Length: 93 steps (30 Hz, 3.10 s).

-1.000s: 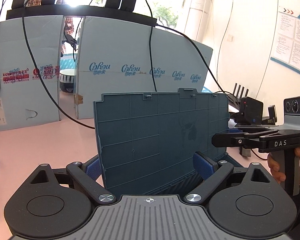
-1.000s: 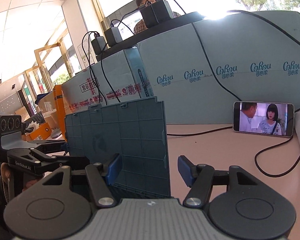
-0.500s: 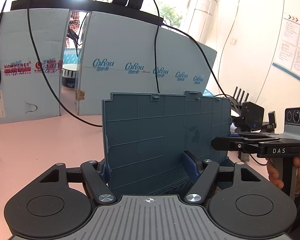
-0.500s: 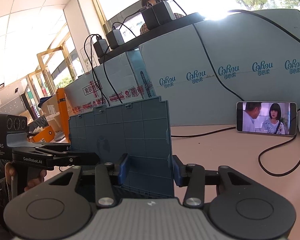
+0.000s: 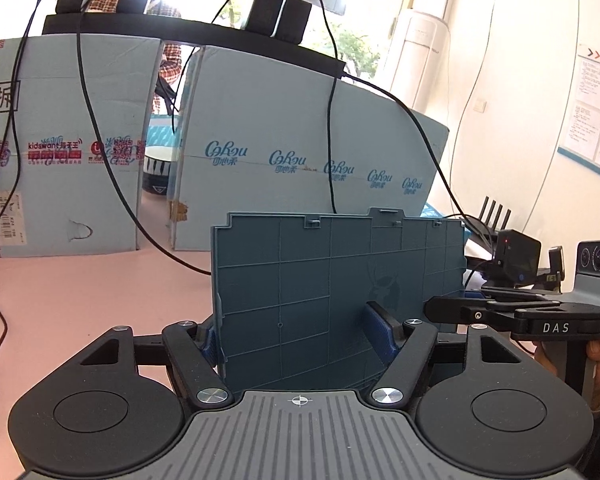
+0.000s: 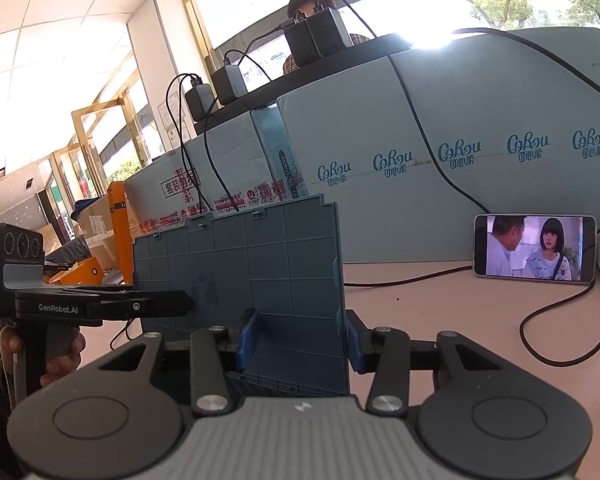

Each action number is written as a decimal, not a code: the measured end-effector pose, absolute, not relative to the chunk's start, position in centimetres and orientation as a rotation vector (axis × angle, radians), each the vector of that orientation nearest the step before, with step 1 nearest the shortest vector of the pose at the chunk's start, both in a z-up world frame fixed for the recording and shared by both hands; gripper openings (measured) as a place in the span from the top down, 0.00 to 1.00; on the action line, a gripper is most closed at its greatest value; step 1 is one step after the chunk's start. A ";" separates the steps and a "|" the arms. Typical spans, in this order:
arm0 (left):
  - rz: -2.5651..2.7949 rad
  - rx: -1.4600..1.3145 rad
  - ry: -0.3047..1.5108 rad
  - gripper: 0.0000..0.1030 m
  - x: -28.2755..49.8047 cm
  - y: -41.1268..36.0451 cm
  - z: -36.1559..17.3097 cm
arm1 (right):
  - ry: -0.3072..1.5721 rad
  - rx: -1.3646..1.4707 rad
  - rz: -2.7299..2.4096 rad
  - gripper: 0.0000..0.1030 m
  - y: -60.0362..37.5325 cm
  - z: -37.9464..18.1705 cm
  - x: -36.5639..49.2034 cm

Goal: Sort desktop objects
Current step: 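Grasp the teal box lid edge with the left tool, then swing the lid down over the box with the left tool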

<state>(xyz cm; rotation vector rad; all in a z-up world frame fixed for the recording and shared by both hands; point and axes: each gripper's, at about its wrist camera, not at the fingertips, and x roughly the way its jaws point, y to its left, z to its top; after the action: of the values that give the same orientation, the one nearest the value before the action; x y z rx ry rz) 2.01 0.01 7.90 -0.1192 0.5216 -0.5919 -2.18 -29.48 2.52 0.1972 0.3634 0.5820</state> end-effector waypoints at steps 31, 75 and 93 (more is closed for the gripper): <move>-0.628 0.040 0.466 0.29 -1.4 -1.3 8.8 | 0.248 0.160 0.630 0.53 -31.4 3.2 -6.3; -0.487 0.130 0.518 0.06 -6.1 -1.2 8.8 | 0.203 -0.042 0.650 0.39 -31.1 -0.6 -14.8; -0.514 -0.090 0.641 0.04 -4.7 1.1 5.2 | 0.255 -0.170 0.654 0.32 -32.0 0.1 -16.7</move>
<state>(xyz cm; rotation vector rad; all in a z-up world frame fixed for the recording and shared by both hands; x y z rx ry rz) -4.67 1.09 5.22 -0.0904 0.6407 -0.5145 -16.72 -31.99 0.13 -0.1705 0.2548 0.6538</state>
